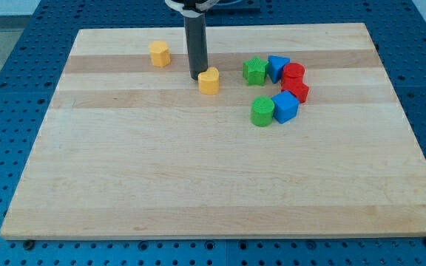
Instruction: Push the yellow heart to the left side of the green circle
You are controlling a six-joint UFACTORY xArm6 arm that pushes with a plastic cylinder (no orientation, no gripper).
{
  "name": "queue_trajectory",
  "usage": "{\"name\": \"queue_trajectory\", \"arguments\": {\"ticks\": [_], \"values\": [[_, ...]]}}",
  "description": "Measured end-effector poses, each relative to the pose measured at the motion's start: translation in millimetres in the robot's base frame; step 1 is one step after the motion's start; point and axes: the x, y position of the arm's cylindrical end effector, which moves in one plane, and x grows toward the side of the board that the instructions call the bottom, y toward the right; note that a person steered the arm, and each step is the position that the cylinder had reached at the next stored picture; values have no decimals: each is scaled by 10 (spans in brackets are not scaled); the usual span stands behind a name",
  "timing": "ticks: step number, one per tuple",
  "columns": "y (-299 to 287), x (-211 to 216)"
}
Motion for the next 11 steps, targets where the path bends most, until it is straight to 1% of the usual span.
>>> {"name": "queue_trajectory", "arguments": {"ticks": [3,7,11], "values": [[212,-3],[242,434],[413,530]]}}
